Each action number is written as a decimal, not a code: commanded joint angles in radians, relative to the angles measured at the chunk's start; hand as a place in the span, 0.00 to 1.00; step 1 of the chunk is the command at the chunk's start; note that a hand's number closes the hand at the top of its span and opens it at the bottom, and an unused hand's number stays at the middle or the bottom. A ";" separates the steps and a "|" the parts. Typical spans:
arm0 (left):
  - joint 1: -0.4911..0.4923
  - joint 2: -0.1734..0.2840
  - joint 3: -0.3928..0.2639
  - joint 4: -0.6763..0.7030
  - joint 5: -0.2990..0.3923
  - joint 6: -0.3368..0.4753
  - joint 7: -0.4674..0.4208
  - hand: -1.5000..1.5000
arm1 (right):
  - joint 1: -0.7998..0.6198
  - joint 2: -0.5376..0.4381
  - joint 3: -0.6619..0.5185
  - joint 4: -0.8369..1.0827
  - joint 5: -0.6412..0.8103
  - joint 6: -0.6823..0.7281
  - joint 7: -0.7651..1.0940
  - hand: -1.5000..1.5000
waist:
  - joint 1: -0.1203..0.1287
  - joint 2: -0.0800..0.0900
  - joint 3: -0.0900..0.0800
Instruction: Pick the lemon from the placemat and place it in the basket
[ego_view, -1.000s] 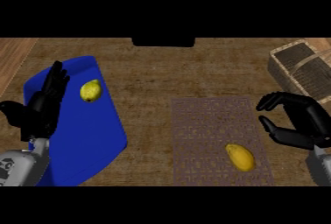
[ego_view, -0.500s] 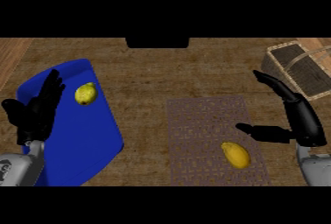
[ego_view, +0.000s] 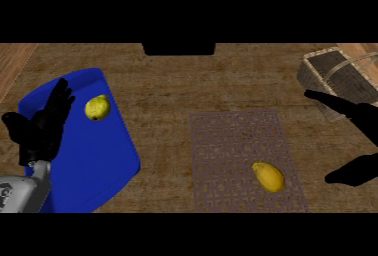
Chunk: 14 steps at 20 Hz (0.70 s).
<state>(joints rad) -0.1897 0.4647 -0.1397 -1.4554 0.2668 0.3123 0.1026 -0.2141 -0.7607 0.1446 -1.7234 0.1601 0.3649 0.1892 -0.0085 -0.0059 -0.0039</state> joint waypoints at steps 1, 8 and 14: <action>-0.012 0.015 0.039 0.039 0.012 -0.028 -0.007 0.50 | 0.027 -0.091 0.001 -0.130 -0.097 0.186 0.140 0.00 | -0.011 0.001 0.001; -0.019 -0.047 0.056 0.018 -0.051 -0.046 0.015 0.50 | 0.032 -0.009 -0.094 -0.087 -0.121 0.288 0.155 0.00 | 0.008 0.006 0.004; -0.015 -0.060 0.098 0.063 -0.057 -0.098 -0.022 0.50 | 0.101 0.101 -0.140 -0.109 -0.070 0.220 0.084 0.00 | 0.007 0.006 0.004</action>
<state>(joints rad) -0.2073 0.4094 -0.0795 -1.4254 0.2089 0.2599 0.1111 -0.1269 -0.7251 0.0219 -1.8310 0.0652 0.5955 0.2888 -0.0038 -0.0009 -0.0001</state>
